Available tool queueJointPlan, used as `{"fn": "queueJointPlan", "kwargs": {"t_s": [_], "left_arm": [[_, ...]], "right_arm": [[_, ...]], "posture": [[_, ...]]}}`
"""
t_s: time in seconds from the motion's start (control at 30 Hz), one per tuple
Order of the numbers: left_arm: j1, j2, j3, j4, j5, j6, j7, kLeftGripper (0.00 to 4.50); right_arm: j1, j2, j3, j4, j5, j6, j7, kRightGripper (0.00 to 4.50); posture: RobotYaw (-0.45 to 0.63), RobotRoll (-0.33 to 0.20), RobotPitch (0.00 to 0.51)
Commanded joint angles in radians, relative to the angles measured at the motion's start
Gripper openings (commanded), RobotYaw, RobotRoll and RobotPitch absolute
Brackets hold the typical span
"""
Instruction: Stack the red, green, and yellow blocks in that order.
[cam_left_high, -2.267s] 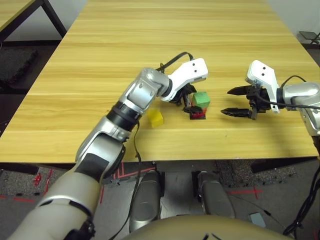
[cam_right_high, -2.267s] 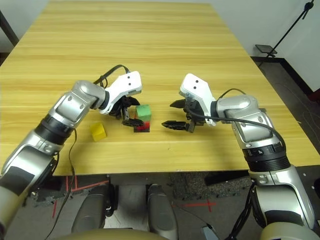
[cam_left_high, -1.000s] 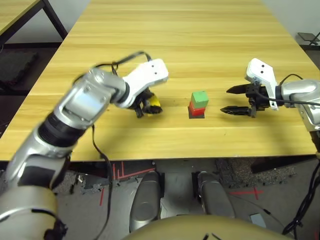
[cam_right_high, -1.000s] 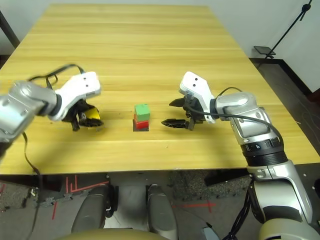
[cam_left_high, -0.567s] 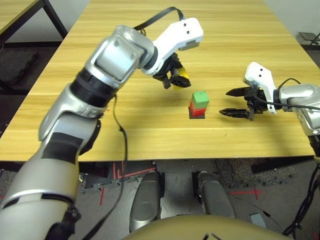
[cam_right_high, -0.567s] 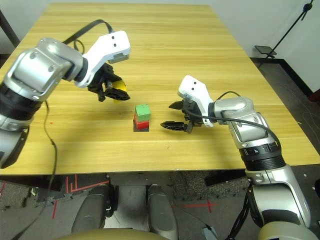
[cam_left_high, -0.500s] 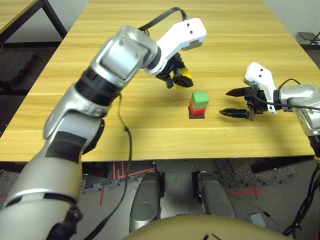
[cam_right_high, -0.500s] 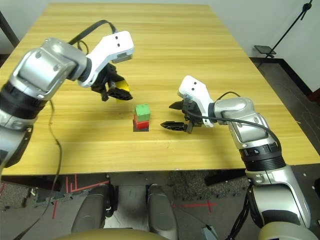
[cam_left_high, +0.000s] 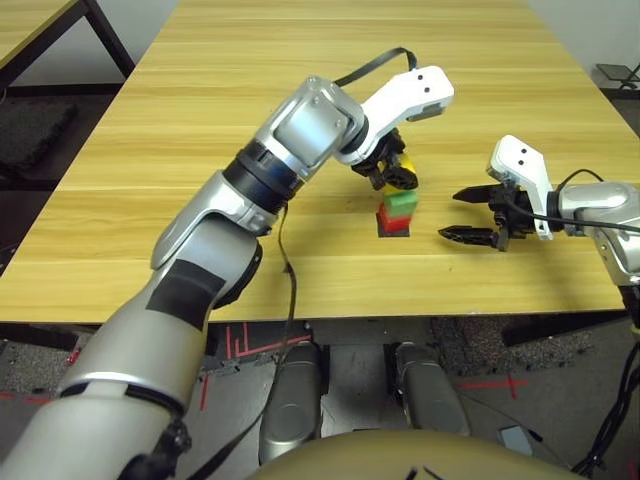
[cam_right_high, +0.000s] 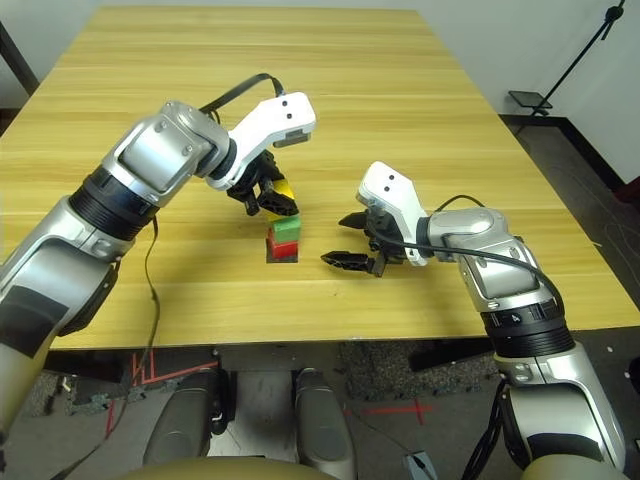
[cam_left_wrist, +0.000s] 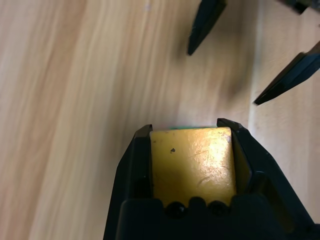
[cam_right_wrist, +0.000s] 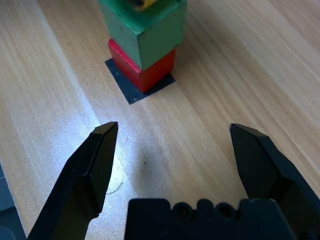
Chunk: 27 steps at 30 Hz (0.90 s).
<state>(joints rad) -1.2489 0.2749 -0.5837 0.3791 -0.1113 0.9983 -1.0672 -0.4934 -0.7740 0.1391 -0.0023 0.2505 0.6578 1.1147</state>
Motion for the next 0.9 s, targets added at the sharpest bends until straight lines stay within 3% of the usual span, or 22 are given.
{"fn": "queueJointPlan", "kwargs": {"t_s": [0.03, 0.9], "left_arm": [[-0.011, -0.011, -0.004, 0.01, 0.014, -0.016, -0.004, 2.11], [0.038, 0.001, -0.033, -0.015, 0.042, -0.045, -0.029, 2.11]], "right_arm": [[0.004, -0.005, -0.007, -0.004, 0.008, -0.002, -0.004, 4.5], [-0.013, 0.011, 0.003, 0.018, 0.009, -0.015, -0.008, 4.5]], "posture": [[0.04, -0.008, 0.1], [0.06, -0.006, 0.099]]}}
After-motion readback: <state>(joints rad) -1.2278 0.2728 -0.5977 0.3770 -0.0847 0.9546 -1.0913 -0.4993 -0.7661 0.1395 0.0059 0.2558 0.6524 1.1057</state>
